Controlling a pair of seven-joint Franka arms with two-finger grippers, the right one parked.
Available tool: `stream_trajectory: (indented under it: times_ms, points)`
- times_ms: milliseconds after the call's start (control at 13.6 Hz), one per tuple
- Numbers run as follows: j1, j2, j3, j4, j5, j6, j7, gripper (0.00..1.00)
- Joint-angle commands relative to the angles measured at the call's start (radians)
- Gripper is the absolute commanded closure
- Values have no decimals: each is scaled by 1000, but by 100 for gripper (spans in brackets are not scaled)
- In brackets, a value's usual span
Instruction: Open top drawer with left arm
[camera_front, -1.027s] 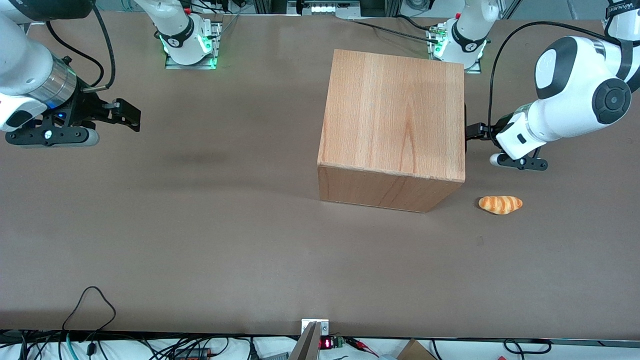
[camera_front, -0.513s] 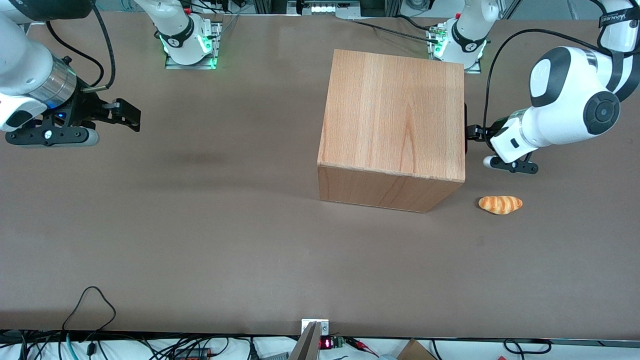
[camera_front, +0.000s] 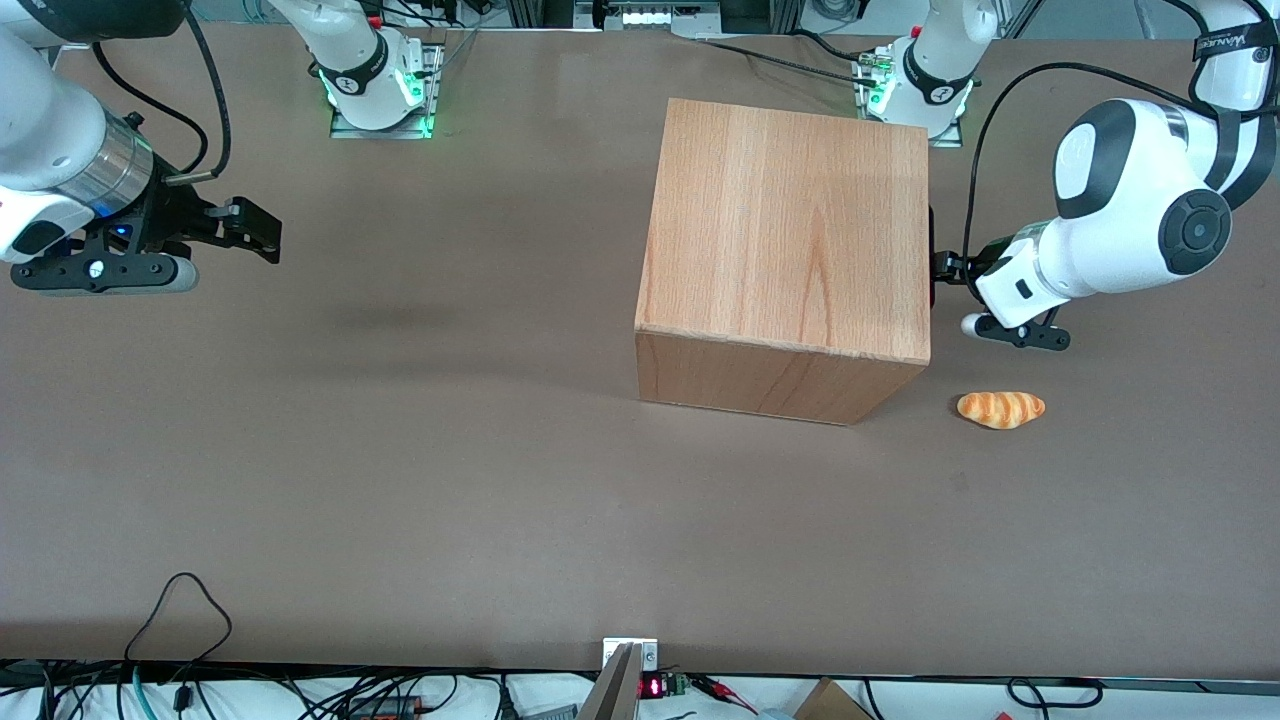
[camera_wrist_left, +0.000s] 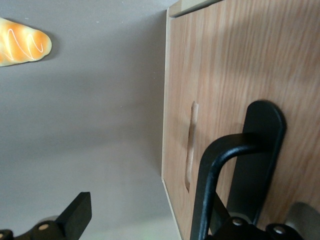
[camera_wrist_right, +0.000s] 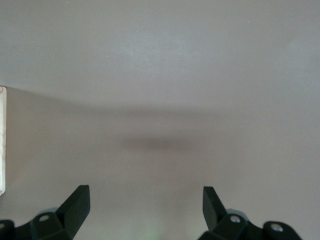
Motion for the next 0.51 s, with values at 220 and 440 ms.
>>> stream_trajectory:
  times_ms: [220,440]
  points:
    - [26,4,3,8,47,17,26,0]
    - [49,5,9,11,50,24,26,0]
